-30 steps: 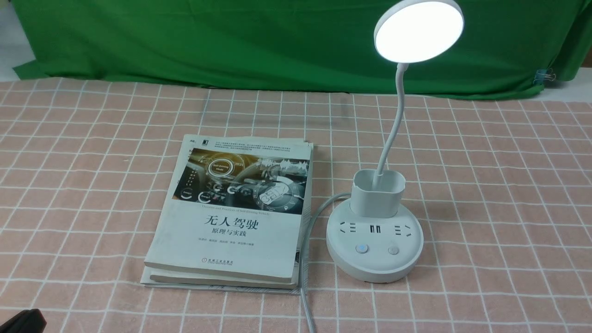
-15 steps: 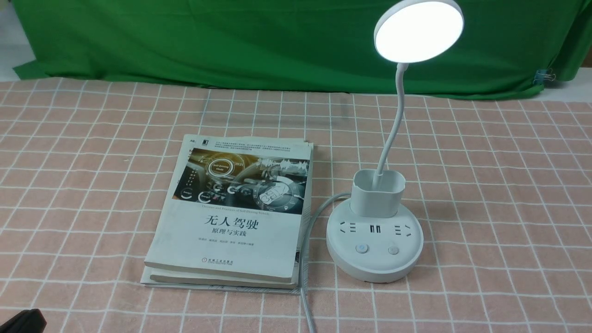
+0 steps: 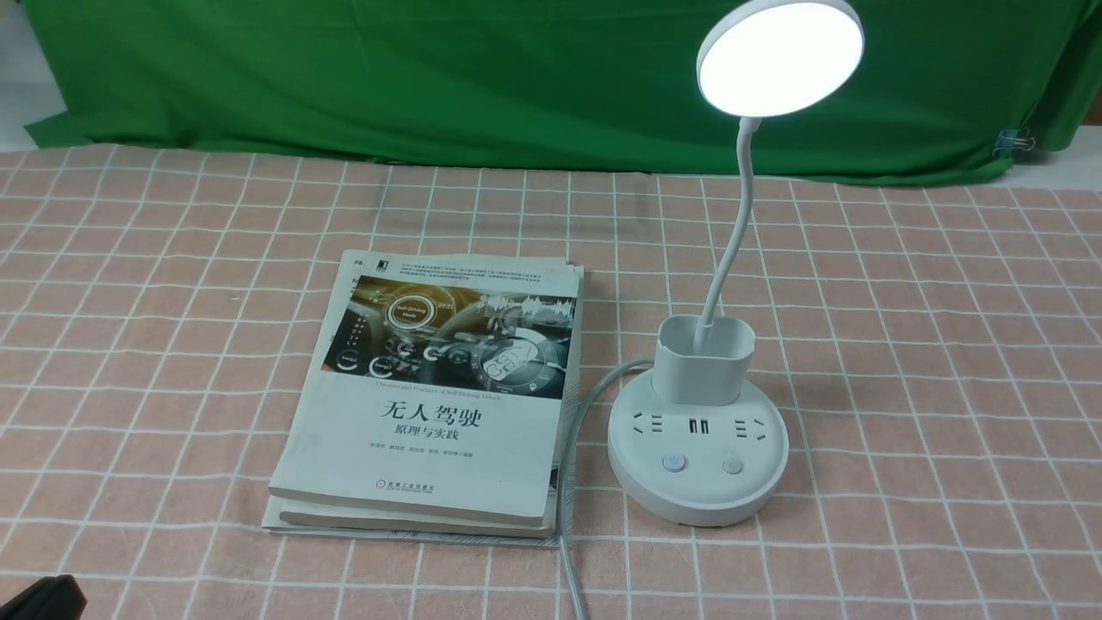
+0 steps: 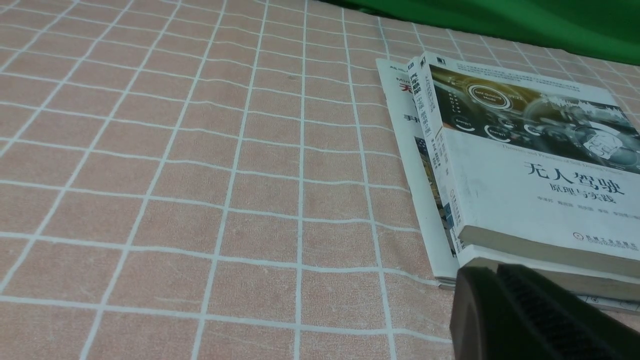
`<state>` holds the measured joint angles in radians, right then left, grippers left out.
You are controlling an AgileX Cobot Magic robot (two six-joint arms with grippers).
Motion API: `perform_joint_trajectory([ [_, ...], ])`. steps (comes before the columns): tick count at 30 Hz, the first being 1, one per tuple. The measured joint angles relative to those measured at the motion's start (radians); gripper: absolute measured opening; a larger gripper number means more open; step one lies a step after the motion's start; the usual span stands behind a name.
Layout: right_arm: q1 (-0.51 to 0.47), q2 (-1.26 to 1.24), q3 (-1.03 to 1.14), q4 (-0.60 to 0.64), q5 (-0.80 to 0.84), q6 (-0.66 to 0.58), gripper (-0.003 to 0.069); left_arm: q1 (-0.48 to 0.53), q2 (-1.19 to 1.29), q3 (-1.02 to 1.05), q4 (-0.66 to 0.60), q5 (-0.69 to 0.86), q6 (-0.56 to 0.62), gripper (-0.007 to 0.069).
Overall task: Turn off the table lamp on the pink coffee tablecloth by hand.
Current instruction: 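Press the power button on the lamp base to turn the lamp off with the right gripper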
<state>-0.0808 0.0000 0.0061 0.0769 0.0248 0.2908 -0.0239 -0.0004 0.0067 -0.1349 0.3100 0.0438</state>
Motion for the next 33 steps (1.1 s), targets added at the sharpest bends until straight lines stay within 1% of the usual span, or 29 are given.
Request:
perform_joint_trajectory([
  [1, 0.000, 0.000, 0.000, 0.008, -0.053, 0.108, 0.0242, 0.000, 0.000, 0.000, 0.000, 0.000, 0.000, 0.0006],
  [2, 0.000, 0.000, 0.000, 0.010, -0.079, 0.173, 0.0242, 0.000, 0.000, 0.000, 0.000, 0.000, 0.000, 0.0006],
  [4, 0.000, 0.000, 0.000, 0.014, -0.143, 0.244, 0.0240, 0.000, 0.000, 0.000, 0.000, 0.000, 0.000, 0.0006],
  [6, 0.000, 0.000, 0.000, 0.016, -0.203, 0.275, 0.0238, 0.000, 0.000, 0.000, 0.000, 0.000, 0.000, 0.0006],
  [8, 0.000, 0.000, 0.000, 0.016, -0.219, 0.296, 0.0232, 0.000, 0.000, 0.000, 0.000, 0.000, 0.000, 0.0006],
  [11, 0.006, 0.015, -0.036, 0.016, -0.110, 0.288, 0.0176, 0.000, 0.000, 0.000, 0.000, 0.000, 0.000, 0.0006],
  [12, 0.023, 0.052, -0.090, 0.015, -0.003, 0.233, 0.0139, 0.000, 0.000, 0.000, 0.000, 0.000, 0.000, 0.0006],
  [13, 0.034, 0.074, -0.137, 0.015, 0.047, 0.199, 0.0115, 0.000, 0.000, 0.000, 0.000, 0.000, 0.000, 0.0006],
  [15, 0.084, 0.184, -0.296, 0.015, 0.242, 0.054, 0.0074, 0.000, 0.000, 0.000, 0.000, 0.000, 0.000, 0.0006],
  [17, 0.134, 0.317, -0.453, 0.015, 0.428, -0.056, 0.0059, 0.000, 0.000, 0.000, 0.000, 0.000, 0.000, 0.0006],
  [19, 0.175, 0.447, -0.586, 0.015, 0.588, -0.132, 0.0055, 0.000, 0.000, 0.000, 0.000, 0.000, 0.000, 0.0006],
  [20, 0.179, 0.462, -0.599, 0.015, 0.605, -0.140, 0.0055, 0.000, 0.000, 0.000, 0.000, 0.000, 0.000, 0.0006],
  [21, 0.207, 0.581, -0.685, 0.012, 0.725, -0.191, 0.0055, 0.000, 0.000, 0.000, 0.000, 0.000, 0.000, 0.0006],
  [23, 0.229, 0.711, -0.779, 0.008, 0.817, -0.228, 0.0053, 0.000, 0.000, 0.000, 0.000, 0.000, 0.000, 0.0006],
  [25, 0.249, 0.830, -0.842, 0.008, 0.865, -0.254, 0.0054, 0.000, 0.000, 0.000, 0.000, 0.000, 0.000, 0.0006],
  [27, 0.280, 0.966, -0.899, 0.006, 0.878, -0.269, 0.0054, 0.000, 0.000, 0.000, 0.000, 0.000, 0.000, 0.0006],
  [30, 0.365, 1.129, -0.951, 0.001, 0.875, -0.280, 0.0054, 0.000, 0.000, 0.000, 0.000, 0.000, 0.000, 0.0006],
  [33, 0.456, 1.257, -0.984, 0.001, 0.837, -0.282, 0.0054, 0.000, 0.000, 0.000, 0.000, 0.000, 0.000, 0.0006],
])
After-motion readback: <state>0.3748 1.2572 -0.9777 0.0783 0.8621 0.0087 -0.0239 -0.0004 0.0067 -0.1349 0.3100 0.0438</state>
